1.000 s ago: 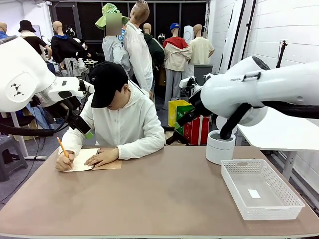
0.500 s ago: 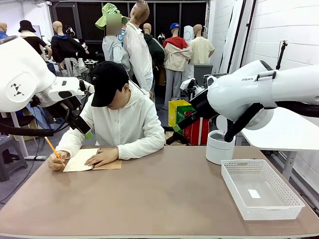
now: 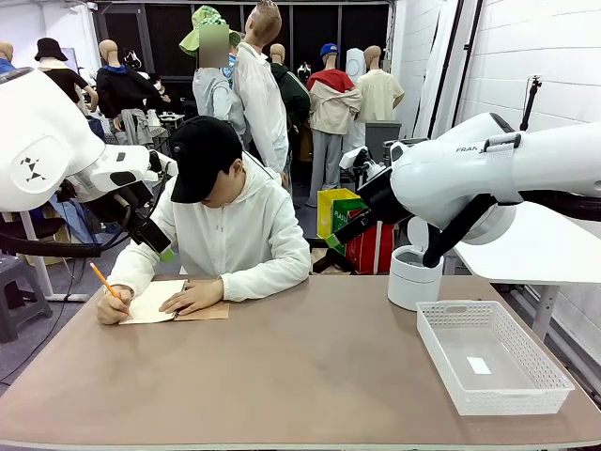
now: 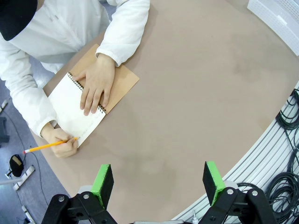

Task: Sort the paper based on its condition.
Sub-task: If a person hands you a paper, place it in the Organizing basket , and if it's crumpled, put it in the Trash can.

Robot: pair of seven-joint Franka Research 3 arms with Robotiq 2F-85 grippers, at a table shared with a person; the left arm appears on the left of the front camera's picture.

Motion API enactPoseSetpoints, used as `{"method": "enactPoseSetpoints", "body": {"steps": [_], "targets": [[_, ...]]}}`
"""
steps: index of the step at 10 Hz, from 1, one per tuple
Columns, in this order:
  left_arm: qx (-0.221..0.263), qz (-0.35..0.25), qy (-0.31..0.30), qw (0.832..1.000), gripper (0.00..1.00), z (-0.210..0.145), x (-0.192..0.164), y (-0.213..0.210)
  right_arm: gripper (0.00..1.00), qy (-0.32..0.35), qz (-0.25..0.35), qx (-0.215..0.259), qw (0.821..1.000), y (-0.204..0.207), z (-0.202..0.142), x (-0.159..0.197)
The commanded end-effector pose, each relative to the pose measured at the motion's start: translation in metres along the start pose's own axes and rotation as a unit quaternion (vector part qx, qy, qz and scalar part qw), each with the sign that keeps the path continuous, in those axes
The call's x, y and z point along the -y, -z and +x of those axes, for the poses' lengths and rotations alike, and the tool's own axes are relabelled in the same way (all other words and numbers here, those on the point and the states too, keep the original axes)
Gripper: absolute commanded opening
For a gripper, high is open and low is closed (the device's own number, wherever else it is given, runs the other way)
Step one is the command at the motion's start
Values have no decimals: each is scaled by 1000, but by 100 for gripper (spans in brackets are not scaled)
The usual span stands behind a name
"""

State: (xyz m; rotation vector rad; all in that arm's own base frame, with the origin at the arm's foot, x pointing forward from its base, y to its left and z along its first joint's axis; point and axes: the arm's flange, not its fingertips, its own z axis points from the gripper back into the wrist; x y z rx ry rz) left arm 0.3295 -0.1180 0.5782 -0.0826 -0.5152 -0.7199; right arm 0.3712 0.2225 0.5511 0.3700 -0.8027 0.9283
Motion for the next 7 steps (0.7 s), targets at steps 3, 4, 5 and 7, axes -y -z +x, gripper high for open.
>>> {"method": "enactPoseSetpoints", "body": {"steps": [3,4,5,7], "targets": [[3,-9,3,1000,100,0,0,-1,100,4,-1,-1,1000,1,0,-1],[3,-9,3,1000,100,0,0,-1,100,4,-1,-1,1000,1,0,-1],[3,-9,3,1000,100,0,0,-1,100,4,-1,-1,1000,1,0,-1],[3,-9,3,1000,100,0,0,-1,100,4,-1,-1,1000,1,0,-1]]}}
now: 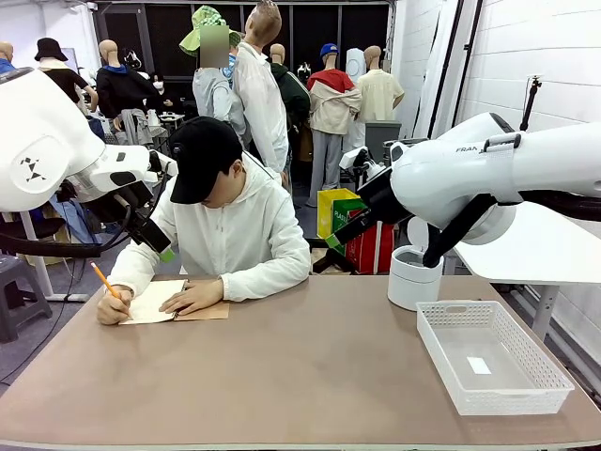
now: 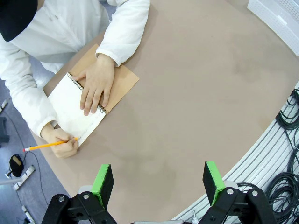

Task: Sort the paper based on its condition.
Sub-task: If a person hands you a paper, place it in the Organizing basket , and if it's crumpled, put it in the Trash can.

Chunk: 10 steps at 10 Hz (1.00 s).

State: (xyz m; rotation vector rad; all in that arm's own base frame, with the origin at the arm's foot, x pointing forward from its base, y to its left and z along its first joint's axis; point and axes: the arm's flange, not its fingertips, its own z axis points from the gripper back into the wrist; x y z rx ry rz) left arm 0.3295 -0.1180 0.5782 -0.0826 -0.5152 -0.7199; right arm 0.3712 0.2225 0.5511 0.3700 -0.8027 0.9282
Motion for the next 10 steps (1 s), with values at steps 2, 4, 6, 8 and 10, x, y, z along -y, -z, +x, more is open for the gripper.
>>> {"method": "enactPoseSetpoints", "body": {"steps": [2,4,6,8,10], "targets": [[3,-9,3,1000,100,0,0,-1,100,4,-1,-1,1000,1,0,-1],[3,-9,3,1000,100,0,0,-1,100,4,-1,-1,1000,1,0,-1],[3,-9,3,1000,100,0,0,-1,100,4,-1,-1,1000,1,0,-1],[3,-9,3,1000,100,0,0,-1,100,4,-1,-1,1000,1,0,-1],[3,-9,3,1000,100,0,0,-1,100,4,-1,-1,1000,1,0,-1]]}}
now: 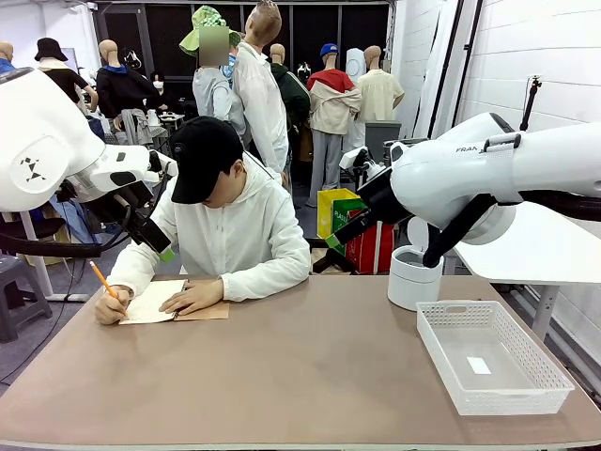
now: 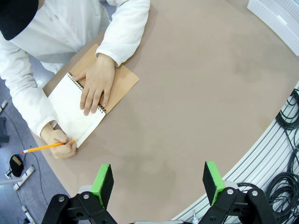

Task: Sort the paper based on its condition.
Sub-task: If a person hands you a paper, place it in the Organizing basket , and if it's crumpled, put it in the Trash can.

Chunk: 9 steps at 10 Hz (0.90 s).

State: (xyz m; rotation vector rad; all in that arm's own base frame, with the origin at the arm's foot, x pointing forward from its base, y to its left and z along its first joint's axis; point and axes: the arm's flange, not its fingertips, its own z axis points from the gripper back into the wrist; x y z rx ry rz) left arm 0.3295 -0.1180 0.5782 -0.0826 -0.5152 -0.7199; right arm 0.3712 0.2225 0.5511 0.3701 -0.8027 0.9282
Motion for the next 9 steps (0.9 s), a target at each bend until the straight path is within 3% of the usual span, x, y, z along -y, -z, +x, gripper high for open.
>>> {"method": "enactPoseSetpoints", "body": {"steps": [1,9], "targets": [[3,-9,3,1000,100,0,0,-1,100,4,-1,-1,1000,1,0,-1],[3,-9,3,1000,100,0,0,-1,100,4,-1,-1,1000,1,0,-1]]}}
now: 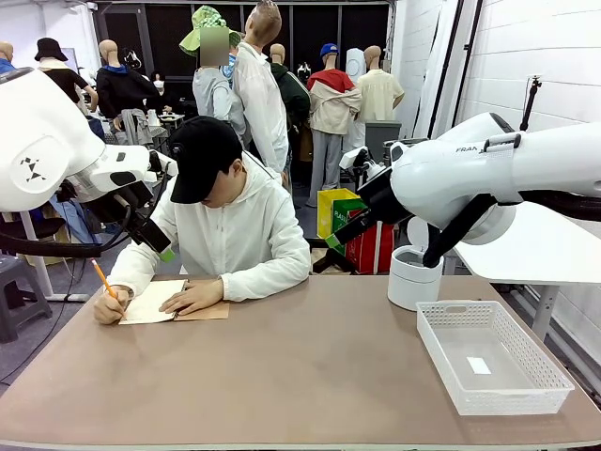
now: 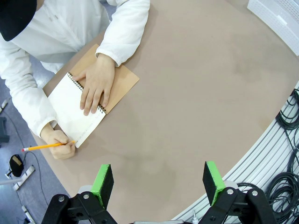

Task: Sort the paper based on its condition.
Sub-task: If a person hands you a paper, place it in the Organizing basket , and if it's crumpled, put it in the Trash can.

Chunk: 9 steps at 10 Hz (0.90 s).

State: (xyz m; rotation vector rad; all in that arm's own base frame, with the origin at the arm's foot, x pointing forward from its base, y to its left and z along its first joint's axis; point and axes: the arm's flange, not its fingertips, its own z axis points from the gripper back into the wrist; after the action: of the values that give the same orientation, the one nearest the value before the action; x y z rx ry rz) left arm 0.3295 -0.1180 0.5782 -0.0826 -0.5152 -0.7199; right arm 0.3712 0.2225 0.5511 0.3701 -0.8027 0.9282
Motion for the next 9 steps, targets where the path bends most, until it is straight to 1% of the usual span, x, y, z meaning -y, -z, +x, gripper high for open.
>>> {"method": "enactPoseSetpoints", "body": {"steps": [1,9], "targets": [[3,-9,3,1000,100,0,0,-1,100,4,-1,-1,1000,1,0,-1],[3,-9,3,1000,100,0,0,-1,100,4,-1,-1,1000,1,0,-1]]}}
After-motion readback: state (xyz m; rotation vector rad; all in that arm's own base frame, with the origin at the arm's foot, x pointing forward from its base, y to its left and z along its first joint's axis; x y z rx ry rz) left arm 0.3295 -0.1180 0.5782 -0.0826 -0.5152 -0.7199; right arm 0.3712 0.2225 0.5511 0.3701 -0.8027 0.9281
